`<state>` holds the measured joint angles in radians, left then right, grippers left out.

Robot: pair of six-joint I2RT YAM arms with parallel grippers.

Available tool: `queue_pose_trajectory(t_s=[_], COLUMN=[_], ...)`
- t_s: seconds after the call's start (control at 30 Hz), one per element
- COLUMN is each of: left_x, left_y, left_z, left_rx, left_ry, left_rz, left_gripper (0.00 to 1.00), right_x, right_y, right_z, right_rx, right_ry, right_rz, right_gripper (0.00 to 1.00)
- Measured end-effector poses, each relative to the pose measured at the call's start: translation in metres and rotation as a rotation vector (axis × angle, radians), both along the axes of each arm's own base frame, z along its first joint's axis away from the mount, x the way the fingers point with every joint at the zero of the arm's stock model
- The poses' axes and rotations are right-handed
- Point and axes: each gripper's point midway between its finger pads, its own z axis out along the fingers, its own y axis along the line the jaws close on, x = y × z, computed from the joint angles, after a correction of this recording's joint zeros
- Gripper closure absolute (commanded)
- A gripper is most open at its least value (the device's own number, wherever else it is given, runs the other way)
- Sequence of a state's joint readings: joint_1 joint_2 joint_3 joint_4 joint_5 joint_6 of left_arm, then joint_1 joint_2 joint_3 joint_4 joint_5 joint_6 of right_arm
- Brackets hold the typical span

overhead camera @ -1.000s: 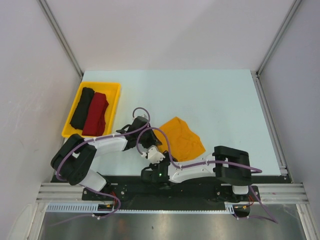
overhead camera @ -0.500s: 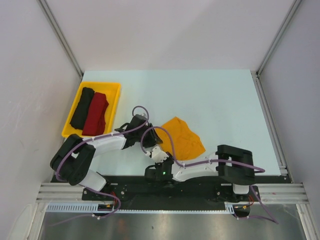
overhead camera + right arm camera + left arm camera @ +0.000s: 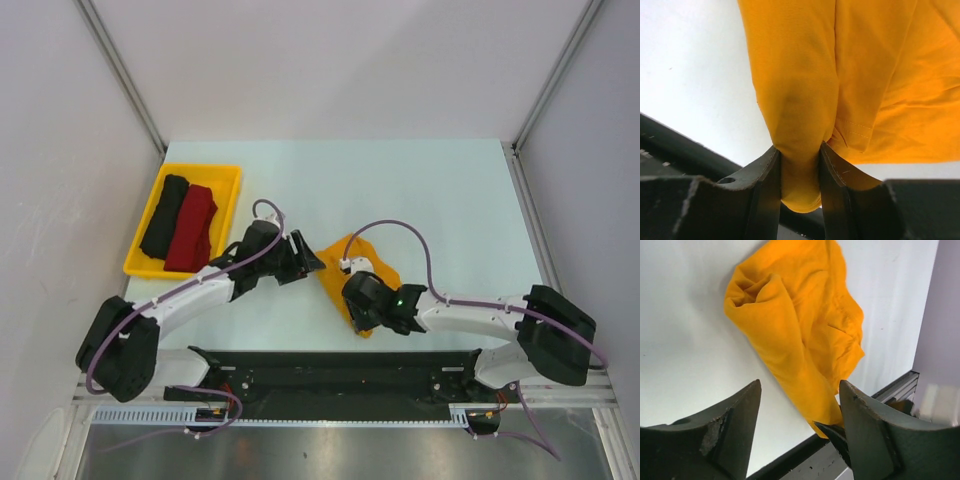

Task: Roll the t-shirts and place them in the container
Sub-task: Roll the T-shirt to the center of the board.

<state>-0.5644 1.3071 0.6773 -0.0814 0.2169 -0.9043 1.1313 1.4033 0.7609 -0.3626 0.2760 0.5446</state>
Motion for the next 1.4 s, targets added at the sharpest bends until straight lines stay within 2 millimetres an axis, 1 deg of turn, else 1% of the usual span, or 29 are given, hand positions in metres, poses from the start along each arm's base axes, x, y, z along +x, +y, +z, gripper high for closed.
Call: queue_pose_trajectory(t_s=[0.07,0.1,0.23,0.33,0.47,0.63,0.67,0.73,0.83,0.9,0.97,1.1,1.2,1.3,1.4], left_x=[0.000,-0.001,-0.009,-0.015,-0.020,-0.017,-0.015,-0.012,-0.006,-0.004,-0.001,0.004,0.007,0.011,0.016], left_y=[-0.001,-0.002,-0.008,-0.022,-0.039,-0.052,-0.055,-0.060,-0.066,-0.071,-0.075,-0.082,-0.087,-0.091,-0.096], left_z=[0.007,0.008,0.006,0.005,-0.010,-0.029,-0.031,-0.033,-0.033,-0.032,-0.031,-0.031,-0.032,-0.033,-0.035], left_rx=[-0.012,-0.017,-0.023,-0.037,-0.027,-0.012,-0.015,-0.022,-0.025,-0.024,-0.020,-0.009,-0.006,-0.006,-0.003], left_ry=[-0.022,-0.031,-0.031,-0.041,-0.014,0.024,0.027,0.033,0.040,0.042,0.044,0.053,0.060,0.065,0.070], left_rz=[-0.008,-0.016,-0.050,-0.094,-0.140,-0.159,-0.163,-0.165,-0.164,-0.167,-0.168,-0.169,-0.170,-0.169,-0.169], left_gripper=[0.42,0.48,0.55,0.59,0.66,0.69,0.69,0.69,0.70,0.70,0.70,0.70,0.70,0.70,0.71], right_x=[0.003,0.003,0.004,0.006,0.008,0.009,0.010,0.010,0.009,0.009,0.009,0.008,0.008,0.007,0.009], right_y=[-0.002,-0.003,-0.005,-0.006,-0.009,-0.014,-0.016,-0.018,-0.023,-0.028,-0.035,-0.048,-0.051,-0.044,-0.030], right_z=[-0.001,-0.002,-0.004,-0.006,-0.007,-0.007,-0.006,-0.005,-0.003,0.000,0.008,0.029,0.044,0.058,0.067], right_rx=[0.063,0.091,0.181,0.236,0.293,0.343,0.353,0.364,0.366,0.362,0.353,0.321,0.270,0.212,0.121], right_ry=[0.052,0.077,0.156,0.202,0.249,0.288,0.291,0.292,0.286,0.269,0.231,0.113,0.019,-0.061,-0.143], right_rz=[-0.011,-0.015,-0.025,-0.037,-0.059,-0.096,-0.104,-0.113,-0.136,-0.153,-0.173,-0.201,-0.205,-0.181,-0.138], right_gripper=[0.64,0.64,0.64,0.64,0.64,0.63,0.62,0.57,0.46,0.40,0.38,0.36,0.36,0.34,0.33])
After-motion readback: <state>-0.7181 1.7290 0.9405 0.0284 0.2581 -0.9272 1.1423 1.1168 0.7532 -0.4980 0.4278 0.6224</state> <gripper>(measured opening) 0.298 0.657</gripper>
